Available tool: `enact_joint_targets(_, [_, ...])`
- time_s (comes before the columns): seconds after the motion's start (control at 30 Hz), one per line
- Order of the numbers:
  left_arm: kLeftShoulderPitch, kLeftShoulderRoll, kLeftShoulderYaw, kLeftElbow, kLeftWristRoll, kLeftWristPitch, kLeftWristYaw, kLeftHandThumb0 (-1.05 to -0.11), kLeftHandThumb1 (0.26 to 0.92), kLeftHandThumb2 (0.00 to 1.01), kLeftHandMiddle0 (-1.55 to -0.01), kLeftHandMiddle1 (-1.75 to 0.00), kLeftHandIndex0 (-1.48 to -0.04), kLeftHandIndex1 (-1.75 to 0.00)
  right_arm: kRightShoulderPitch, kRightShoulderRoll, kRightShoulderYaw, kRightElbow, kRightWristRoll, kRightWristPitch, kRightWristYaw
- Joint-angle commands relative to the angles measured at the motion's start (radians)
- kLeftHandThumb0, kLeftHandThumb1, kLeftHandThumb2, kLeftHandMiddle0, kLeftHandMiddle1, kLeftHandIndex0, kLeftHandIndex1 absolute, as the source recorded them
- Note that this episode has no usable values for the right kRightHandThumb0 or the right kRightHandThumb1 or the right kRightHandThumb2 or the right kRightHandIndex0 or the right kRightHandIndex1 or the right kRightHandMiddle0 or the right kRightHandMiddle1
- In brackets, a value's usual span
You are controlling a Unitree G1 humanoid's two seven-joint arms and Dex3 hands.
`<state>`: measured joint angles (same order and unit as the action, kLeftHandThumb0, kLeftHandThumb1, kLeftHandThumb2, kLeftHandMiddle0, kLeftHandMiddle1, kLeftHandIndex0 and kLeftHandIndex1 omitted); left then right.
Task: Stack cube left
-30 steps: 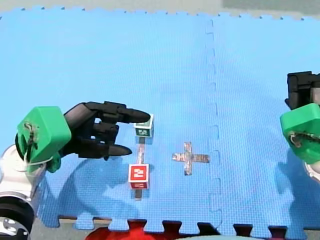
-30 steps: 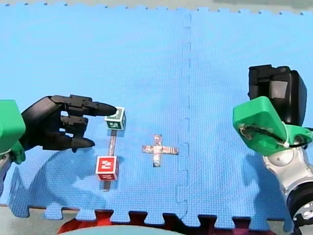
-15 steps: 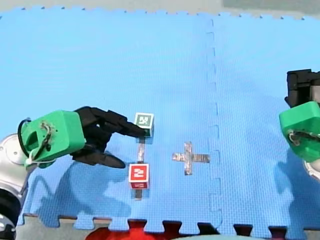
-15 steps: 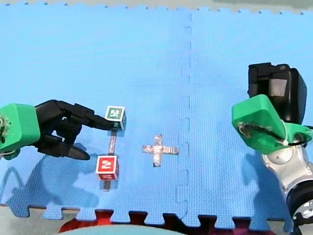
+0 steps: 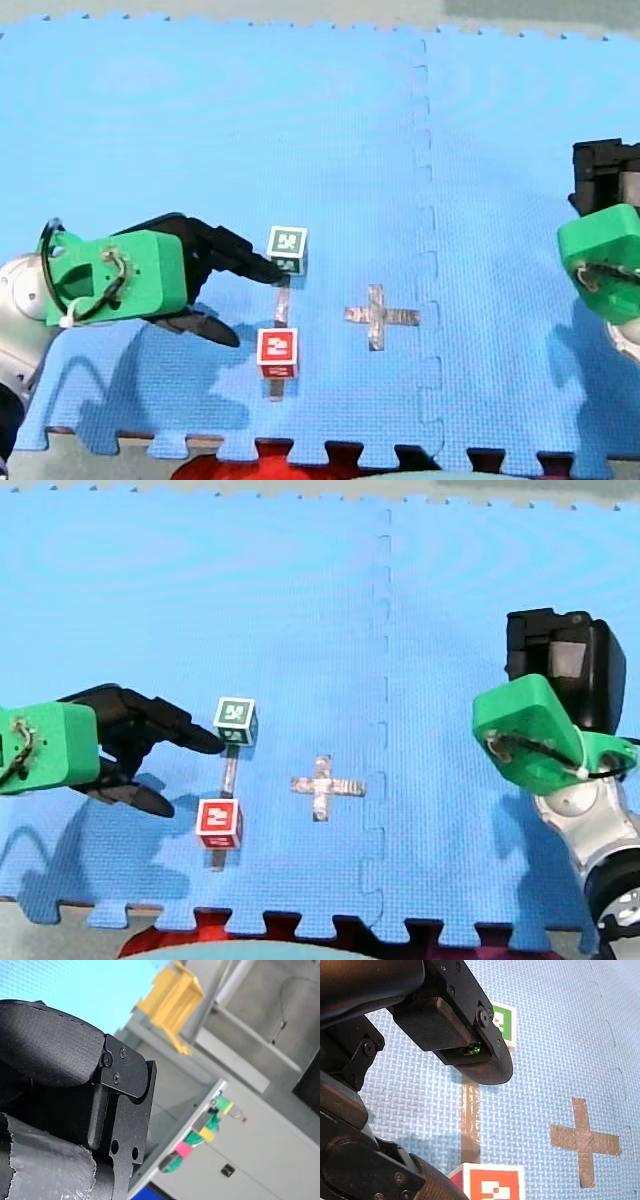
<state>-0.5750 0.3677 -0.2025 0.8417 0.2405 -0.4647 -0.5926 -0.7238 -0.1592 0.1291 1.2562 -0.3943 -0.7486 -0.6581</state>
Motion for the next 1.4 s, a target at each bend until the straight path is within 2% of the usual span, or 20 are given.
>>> enact_joint_targets(0.0, [0.011,0.007,-0.002,-0.015,-0.009,0.01,-0.005,-0.678,0.675,0.0,-0.89,-1.75,-0.69,0.0,0.003,-0.004,-0.002,-0.001,0.004,-0.005,-0.001])
enact_joint_targets(0.03, [0.015,0.008,-0.003,-0.019,-0.01,0.012,-0.005,-0.676,0.675,0.0,-0.89,-1.75,-0.62,0.0,0.003,-0.004,-0.003,-0.001,0.004,-0.005,-0.001])
enact_joint_targets(0.17, [0.026,0.008,-0.005,-0.03,-0.013,0.02,-0.002,-0.677,0.675,0.0,-0.87,-1.75,-0.52,0.0,0.004,-0.004,-0.003,-0.002,0.004,-0.007,-0.001])
enact_joint_targets(0.3, [0.037,-0.001,0.003,-0.04,-0.039,0.042,-0.009,-0.663,0.674,0.0,-0.86,-1.75,-0.53,-0.01,0.004,-0.003,-0.003,-0.003,0.005,-0.007,-0.001])
enact_joint_targets(0.43, [0.048,-0.005,0.006,-0.058,-0.06,0.065,-0.022,-0.528,0.66,0.0,-0.85,-1.75,-0.55,-0.01,0.004,-0.004,-0.006,-0.003,0.008,-0.007,0.002])
enact_joint_targets(0.6, [0.062,-0.011,0.009,-0.066,-0.076,0.056,-0.023,-0.492,0.663,0.0,-0.85,-1.75,-0.55,-0.01,0.005,-0.002,-0.008,-0.001,0.011,-0.006,0.004])
enact_joint_targets(0.9, [0.079,-0.027,0.011,-0.054,-0.083,0.024,-0.003,-0.614,0.675,0.0,-0.88,-1.75,-0.66,-0.04,0.006,-0.002,-0.011,-0.001,0.015,-0.007,0.009])
enact_joint_targets(1.03, [0.091,-0.034,0.01,-0.078,-0.088,0.053,-0.005,-0.6,0.665,0.0,-0.86,-1.75,-0.69,-0.04,0.006,-0.002,-0.011,-0.002,0.015,-0.006,0.009])
enact_joint_targets(1.2, [0.111,-0.033,0.001,-0.128,-0.076,0.085,0.003,-0.558,0.665,0.0,-0.87,-1.75,-0.83,-0.07,0.004,-0.001,-0.012,-0.002,0.015,-0.004,0.008])
enact_joint_targets(1.37, [0.133,-0.026,-0.011,-0.179,-0.055,0.1,0.018,-0.55,0.667,0.0,-0.88,-1.75,-0.85,-0.06,0.003,-0.001,-0.013,-0.002,0.016,-0.002,0.009])
